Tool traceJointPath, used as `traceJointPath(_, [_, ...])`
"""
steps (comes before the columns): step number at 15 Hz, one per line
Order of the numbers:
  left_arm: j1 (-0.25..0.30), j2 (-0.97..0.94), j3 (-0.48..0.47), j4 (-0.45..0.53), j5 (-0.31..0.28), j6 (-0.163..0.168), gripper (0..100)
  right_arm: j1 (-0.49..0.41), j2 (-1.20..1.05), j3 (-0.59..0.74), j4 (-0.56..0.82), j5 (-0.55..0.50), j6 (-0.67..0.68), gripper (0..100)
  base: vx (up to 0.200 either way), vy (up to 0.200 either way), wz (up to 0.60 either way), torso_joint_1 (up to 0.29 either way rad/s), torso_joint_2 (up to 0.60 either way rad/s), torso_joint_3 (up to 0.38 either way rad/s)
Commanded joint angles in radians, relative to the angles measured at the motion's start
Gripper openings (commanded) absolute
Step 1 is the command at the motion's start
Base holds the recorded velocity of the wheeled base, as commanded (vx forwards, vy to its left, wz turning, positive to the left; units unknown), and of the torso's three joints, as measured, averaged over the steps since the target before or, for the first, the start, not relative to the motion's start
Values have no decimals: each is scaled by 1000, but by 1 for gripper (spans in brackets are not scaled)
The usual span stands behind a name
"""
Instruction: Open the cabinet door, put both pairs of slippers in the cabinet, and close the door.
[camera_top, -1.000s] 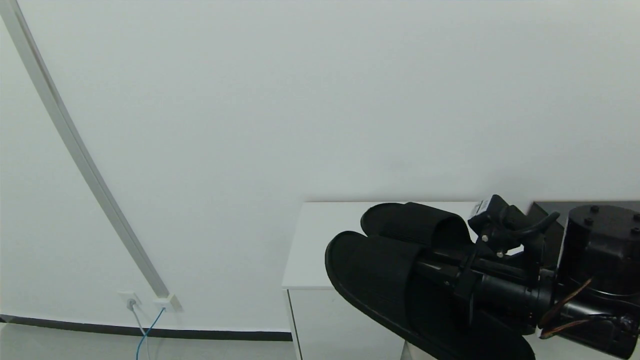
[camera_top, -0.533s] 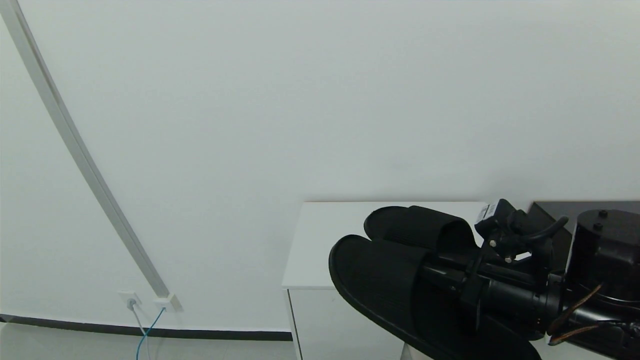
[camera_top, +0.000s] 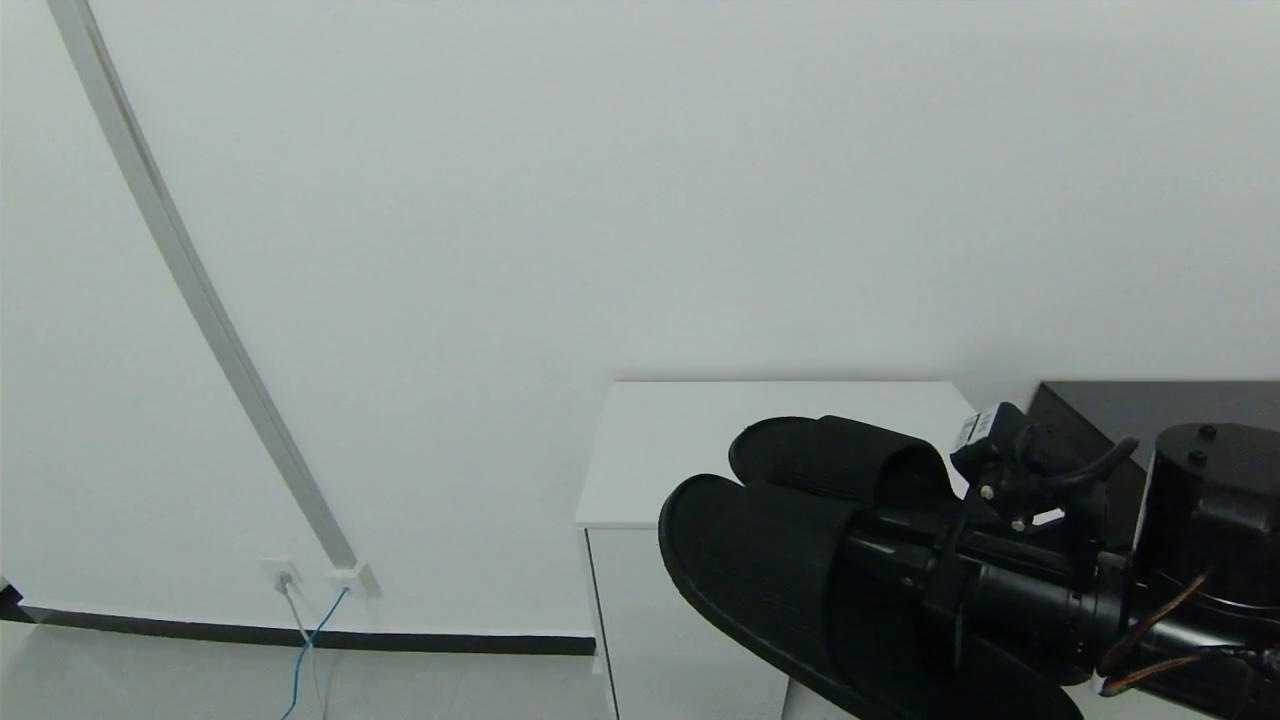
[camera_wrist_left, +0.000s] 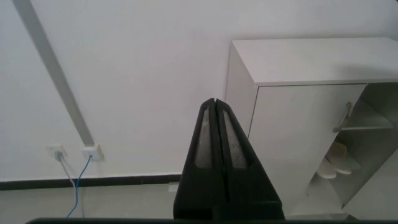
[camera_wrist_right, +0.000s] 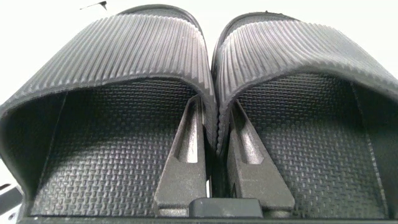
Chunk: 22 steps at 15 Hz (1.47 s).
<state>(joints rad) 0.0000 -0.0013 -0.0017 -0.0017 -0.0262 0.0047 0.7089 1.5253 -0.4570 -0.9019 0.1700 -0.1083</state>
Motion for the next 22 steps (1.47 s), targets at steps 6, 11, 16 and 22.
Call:
traceJointPath(6, [0, 1, 0, 0, 0, 0, 0, 4, 7, 3, 0, -3, -1, 0, 0, 0, 0, 0, 0, 0])
traceJointPath(11, [0, 1, 0, 0, 0, 0, 0, 11, 24, 3, -2, -3, -1, 0, 0, 0, 0, 0, 0, 0])
traceJointPath(16, [0, 1, 0, 0, 0, 0, 0, 15, 24, 11, -3, -3, -2, 0, 0, -80, 0, 1, 1, 1])
traceJointPath(22, [2, 1, 0, 0, 0, 0, 0, 17, 24, 15, -3, -3, -2, 0, 0, -200, 0, 2, 5, 4])
